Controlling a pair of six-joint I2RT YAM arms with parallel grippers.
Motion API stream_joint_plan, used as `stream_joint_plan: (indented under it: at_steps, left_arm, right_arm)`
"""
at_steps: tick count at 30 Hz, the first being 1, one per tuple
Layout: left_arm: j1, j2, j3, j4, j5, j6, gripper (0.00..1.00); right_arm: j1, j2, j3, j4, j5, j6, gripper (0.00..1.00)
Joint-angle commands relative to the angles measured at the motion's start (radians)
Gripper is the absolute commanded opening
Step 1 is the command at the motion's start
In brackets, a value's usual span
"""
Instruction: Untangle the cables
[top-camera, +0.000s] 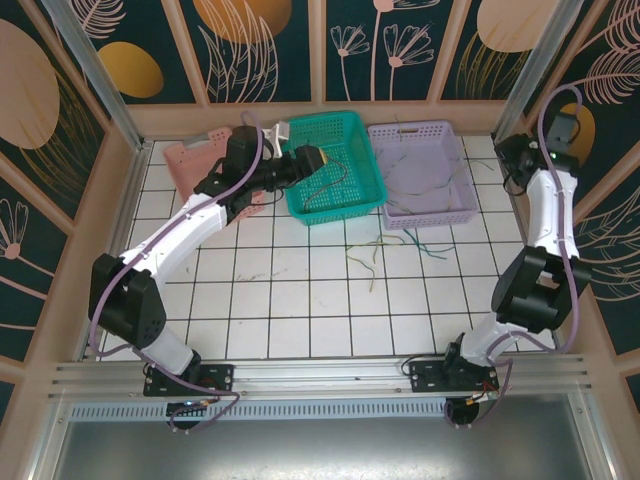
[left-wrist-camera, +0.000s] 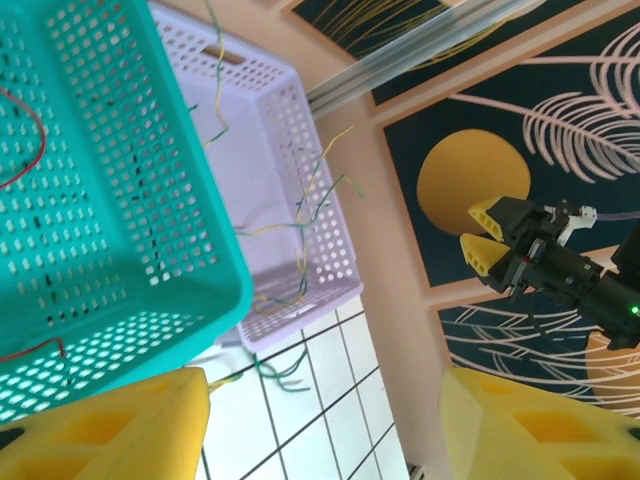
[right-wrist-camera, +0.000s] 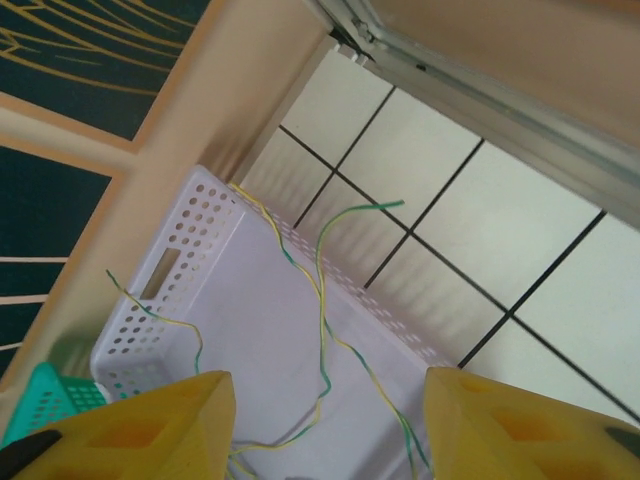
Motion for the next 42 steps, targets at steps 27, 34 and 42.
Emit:
stream_joint_plan:
  at_steps: [27,34,42]
  left_arm:
    - [0.005,-0.024,-0.051,0.068,0.015,-0.028,0.62]
    - [0.005,0.0,-0.029,0.07,0.017,-0.031,0.62]
    - [0.005,-0.006,-0.036,0.063,0.005,-0.035,0.62]
  right_arm:
    - [-0.045,0.541,0.179,0.391,-0.247,0.466,0.46]
    - [-0.024,0.642,0.35,0.233,-0.198,0.403,0.18]
    - [-0.004,0.727,0.501,0.179,-0.166,0.348,0.0]
